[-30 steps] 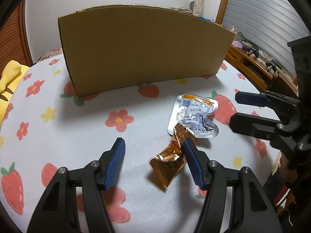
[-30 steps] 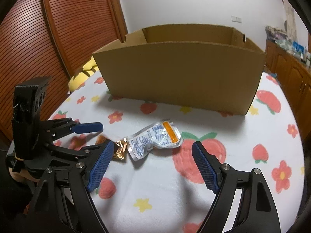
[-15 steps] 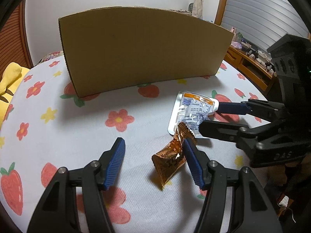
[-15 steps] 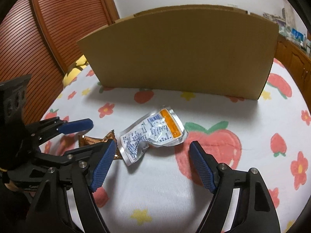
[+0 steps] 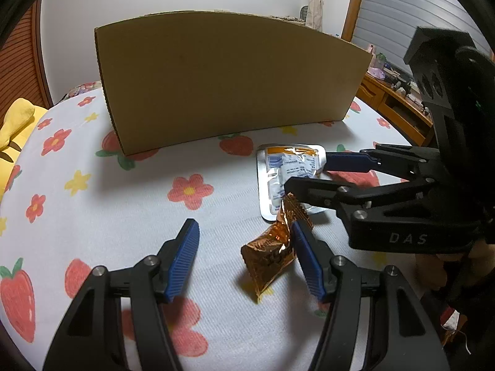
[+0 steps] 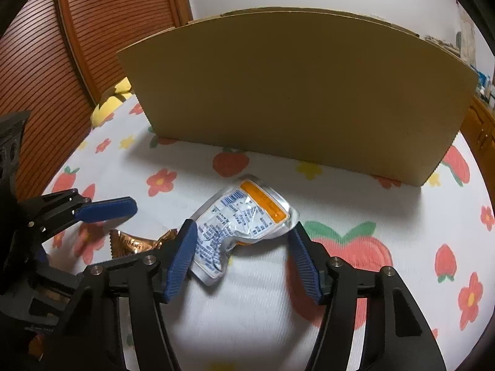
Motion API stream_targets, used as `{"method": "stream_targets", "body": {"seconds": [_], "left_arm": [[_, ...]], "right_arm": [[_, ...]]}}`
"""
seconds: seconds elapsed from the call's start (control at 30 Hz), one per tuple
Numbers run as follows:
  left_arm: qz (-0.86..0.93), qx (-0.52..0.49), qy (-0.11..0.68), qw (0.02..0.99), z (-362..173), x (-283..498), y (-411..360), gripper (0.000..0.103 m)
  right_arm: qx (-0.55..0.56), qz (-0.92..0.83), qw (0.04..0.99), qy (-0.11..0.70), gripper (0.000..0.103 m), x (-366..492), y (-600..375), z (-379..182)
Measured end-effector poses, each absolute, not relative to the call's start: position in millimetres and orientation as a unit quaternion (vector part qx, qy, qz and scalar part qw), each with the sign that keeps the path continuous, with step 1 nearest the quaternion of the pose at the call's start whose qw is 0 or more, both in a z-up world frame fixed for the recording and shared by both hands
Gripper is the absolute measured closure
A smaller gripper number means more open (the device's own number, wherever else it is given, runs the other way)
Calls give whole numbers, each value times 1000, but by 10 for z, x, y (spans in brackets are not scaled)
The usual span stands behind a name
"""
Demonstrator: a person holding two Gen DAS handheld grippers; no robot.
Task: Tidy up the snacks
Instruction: 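Close the right tool on the silver-and-orange pouch, then close the left tool on the orange-gold wrapped snack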
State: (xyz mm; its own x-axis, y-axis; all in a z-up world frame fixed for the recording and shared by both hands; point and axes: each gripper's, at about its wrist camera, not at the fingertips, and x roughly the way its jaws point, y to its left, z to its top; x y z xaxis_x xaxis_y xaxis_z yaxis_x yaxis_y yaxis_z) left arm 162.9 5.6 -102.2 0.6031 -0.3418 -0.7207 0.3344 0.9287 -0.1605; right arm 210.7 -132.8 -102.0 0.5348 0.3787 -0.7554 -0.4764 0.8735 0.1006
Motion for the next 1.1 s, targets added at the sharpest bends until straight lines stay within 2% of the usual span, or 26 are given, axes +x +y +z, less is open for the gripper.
{"method": "stream_targets", "body": {"seconds": [0.23,0.3,0.37,0.4,0.5,0.97,1.1], "left_arm": [[-187,-3,402,896,-1021,1615,52,41],[-184,-2,402,897,-1021,1606,43,41],[-182,-5,402,897,-1020,1604,54,41],[-182,-10,402,897,-1020,1607,67,41],[-180,-12,402,898,-1020,1611,70,41],[-207,12,384,900,-807,1497,5,42],[-220,29,402,888,-869,1544,-70,42]], "right_arm": [[-95,242,874,410,42,2119,-1213,-1054],[-99,246,874,408,50,2109,-1221,-1048],[-101,247,873,407,68,2109,-1227,-1047],[-101,248,873,408,69,2113,-1226,-1050],[-94,255,872,407,80,2111,-1271,-1034],[-94,255,873,404,82,1947,-1468,-1017],[-91,253,874,405,82,1875,-1556,-1004]]}}
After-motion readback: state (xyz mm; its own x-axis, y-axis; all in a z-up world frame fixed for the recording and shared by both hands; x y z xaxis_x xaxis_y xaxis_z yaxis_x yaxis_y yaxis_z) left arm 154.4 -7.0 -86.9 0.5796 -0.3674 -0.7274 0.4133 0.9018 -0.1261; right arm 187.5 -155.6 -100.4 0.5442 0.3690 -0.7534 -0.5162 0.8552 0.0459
